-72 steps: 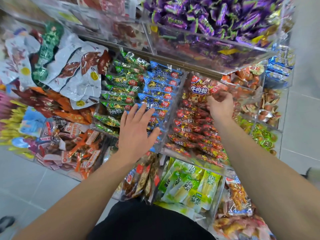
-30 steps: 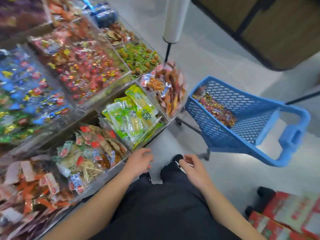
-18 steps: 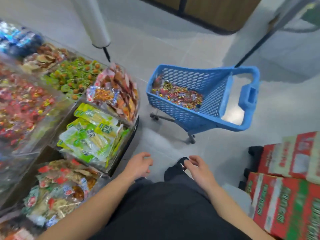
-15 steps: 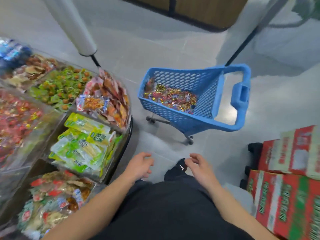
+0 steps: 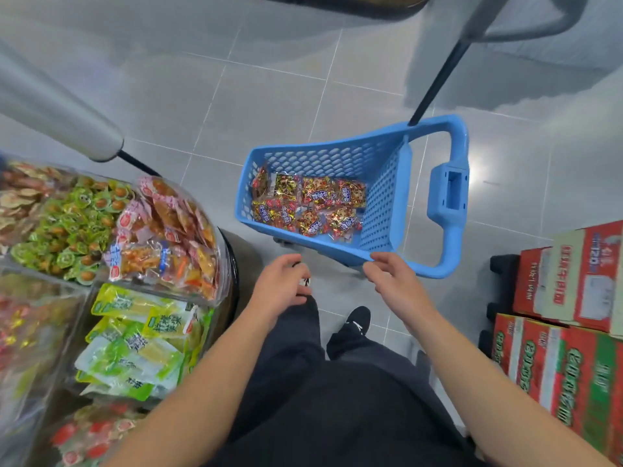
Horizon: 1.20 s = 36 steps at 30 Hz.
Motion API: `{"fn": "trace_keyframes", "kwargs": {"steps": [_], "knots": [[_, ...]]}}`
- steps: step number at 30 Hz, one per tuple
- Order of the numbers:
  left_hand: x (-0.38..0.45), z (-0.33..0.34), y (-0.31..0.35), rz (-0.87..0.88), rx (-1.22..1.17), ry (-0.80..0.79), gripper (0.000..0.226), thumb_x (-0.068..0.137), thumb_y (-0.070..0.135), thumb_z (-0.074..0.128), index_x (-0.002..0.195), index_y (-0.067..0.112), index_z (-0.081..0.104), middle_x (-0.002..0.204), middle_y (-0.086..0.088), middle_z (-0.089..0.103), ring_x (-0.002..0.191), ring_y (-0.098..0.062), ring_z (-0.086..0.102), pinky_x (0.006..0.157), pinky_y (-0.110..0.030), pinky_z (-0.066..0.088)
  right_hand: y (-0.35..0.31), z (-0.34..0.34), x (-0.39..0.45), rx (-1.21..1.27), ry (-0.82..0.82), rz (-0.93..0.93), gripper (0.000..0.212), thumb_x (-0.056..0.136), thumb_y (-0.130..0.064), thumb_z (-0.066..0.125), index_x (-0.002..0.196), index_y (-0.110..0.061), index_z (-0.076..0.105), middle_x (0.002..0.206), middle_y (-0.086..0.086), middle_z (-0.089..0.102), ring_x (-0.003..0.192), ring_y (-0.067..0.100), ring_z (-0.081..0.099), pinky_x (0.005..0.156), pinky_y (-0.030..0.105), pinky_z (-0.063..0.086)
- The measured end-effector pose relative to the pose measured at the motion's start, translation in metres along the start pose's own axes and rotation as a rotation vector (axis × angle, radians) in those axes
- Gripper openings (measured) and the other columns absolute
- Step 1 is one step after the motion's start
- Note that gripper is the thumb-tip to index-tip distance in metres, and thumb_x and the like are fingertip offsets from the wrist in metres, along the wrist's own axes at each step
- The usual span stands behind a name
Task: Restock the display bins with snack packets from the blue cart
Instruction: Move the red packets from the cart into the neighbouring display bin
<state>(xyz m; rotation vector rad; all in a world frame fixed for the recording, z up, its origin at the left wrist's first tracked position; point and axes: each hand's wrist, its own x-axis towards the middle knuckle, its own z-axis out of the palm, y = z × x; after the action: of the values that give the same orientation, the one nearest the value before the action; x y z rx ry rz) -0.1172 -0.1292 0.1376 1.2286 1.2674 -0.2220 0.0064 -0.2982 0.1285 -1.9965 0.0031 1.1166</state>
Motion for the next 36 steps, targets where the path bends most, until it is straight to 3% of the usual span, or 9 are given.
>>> {"fn": "trace_keyframes", "kwargs": {"steps": [4,8,13,17,23,26,29,34,36], "knots": [[0.052,-0.018,0.041,0.022,-0.013,-0.020,0.025,0.102,0.018,0.051,0.127,0.024,0.052,0.107,-0.006,0.070,0.075,-0.019,0.067,0.069,-0.031,0.060,-0.031,0.010,0.044,0.001,0.018,0.038,0.039,0.082,-0.049,0.061,0.118,-0.036,0.055,0.113,-0.020,0.063,0.106,0.009,0.062,0.100,0.041,0.049],[0.111,-0.043,0.070,0.017,0.047,-0.037,0.023,0.101,0.021,0.055,0.123,0.020,0.059,0.102,-0.005,0.072,0.069,-0.016,0.069,0.080,-0.040,0.061,-0.058,0.033,0.089,0.014,0.030,0.101,0.042,0.083,-0.048,0.062,0.121,-0.033,0.055,0.115,-0.017,0.061,0.107,0.011,0.062,0.098,0.039,0.049],[0.182,-0.074,0.083,-0.029,0.041,-0.004,0.014,0.099,0.022,0.058,0.112,0.025,0.061,0.090,0.001,0.075,0.063,-0.012,0.071,0.061,-0.028,0.061,-0.073,0.072,0.157,-0.056,-0.024,0.122,0.037,0.092,-0.042,0.061,0.127,-0.029,0.053,0.117,-0.014,0.059,0.097,0.000,0.058,0.069,0.017,0.043],[0.228,-0.088,0.073,-0.085,0.036,0.034,0.016,0.100,0.027,0.057,0.116,0.025,0.061,0.093,-0.001,0.074,0.067,-0.013,0.071,0.072,-0.035,0.063,-0.068,0.103,0.217,-0.166,-0.084,0.137,0.038,0.094,-0.041,0.061,0.128,-0.026,0.053,0.110,-0.017,0.056,0.088,-0.001,0.057,0.056,0.013,0.041],[0.280,-0.087,0.058,-0.133,-0.016,0.046,0.014,0.100,0.027,0.057,0.114,0.027,0.061,0.097,-0.005,0.073,0.070,-0.016,0.069,0.070,-0.034,0.060,-0.037,0.141,0.304,-0.362,-0.244,0.181,0.051,0.096,-0.041,0.060,0.141,-0.020,0.046,0.123,-0.004,0.057,0.103,0.022,0.059,0.082,0.037,0.048],[0.299,-0.079,0.050,-0.150,-0.061,0.061,0.009,0.101,0.025,0.056,0.105,0.031,0.062,0.098,-0.005,0.073,0.070,-0.015,0.070,0.069,-0.032,0.062,-0.019,0.161,0.338,-0.393,-0.242,0.138,0.058,0.093,-0.034,0.065,0.145,-0.018,0.042,0.136,0.002,0.055,0.112,0.021,0.057,0.086,0.027,0.044],[0.312,-0.072,0.041,-0.174,-0.093,0.081,0.015,0.102,0.024,0.055,0.115,0.026,0.061,0.100,-0.004,0.073,0.075,-0.017,0.070,0.073,-0.033,0.063,-0.007,0.184,0.364,-0.391,-0.293,0.088,0.069,0.090,-0.025,0.070,0.149,-0.023,0.036,0.142,0.005,0.051,0.108,0.024,0.060,0.088,0.026,0.048],[0.320,-0.062,0.029,-0.187,-0.154,0.085,0.018,0.102,0.025,0.056,0.119,0.022,0.062,0.099,-0.002,0.073,0.071,-0.014,0.070,0.069,-0.027,0.061,0.010,0.208,0.383,-0.296,-0.309,0.061,0.040,0.093,-0.025,0.068,0.132,-0.018,0.060,0.121,0.008,0.066,0.097,0.022,0.062,0.092,0.037,0.052],[0.317,-0.060,0.027,-0.186,-0.152,0.083,0.021,0.102,0.024,0.055,0.122,0.021,0.061,0.101,-0.003,0.073,0.072,-0.015,0.070,0.070,-0.026,0.061,0.012,0.204,0.382,-0.284,-0.218,0.042,0.032,0.095,-0.026,0.064,0.125,-0.016,0.066,0.114,0.004,0.069,0.090,0.014,0.061,0.083,0.024,0.050]]}}
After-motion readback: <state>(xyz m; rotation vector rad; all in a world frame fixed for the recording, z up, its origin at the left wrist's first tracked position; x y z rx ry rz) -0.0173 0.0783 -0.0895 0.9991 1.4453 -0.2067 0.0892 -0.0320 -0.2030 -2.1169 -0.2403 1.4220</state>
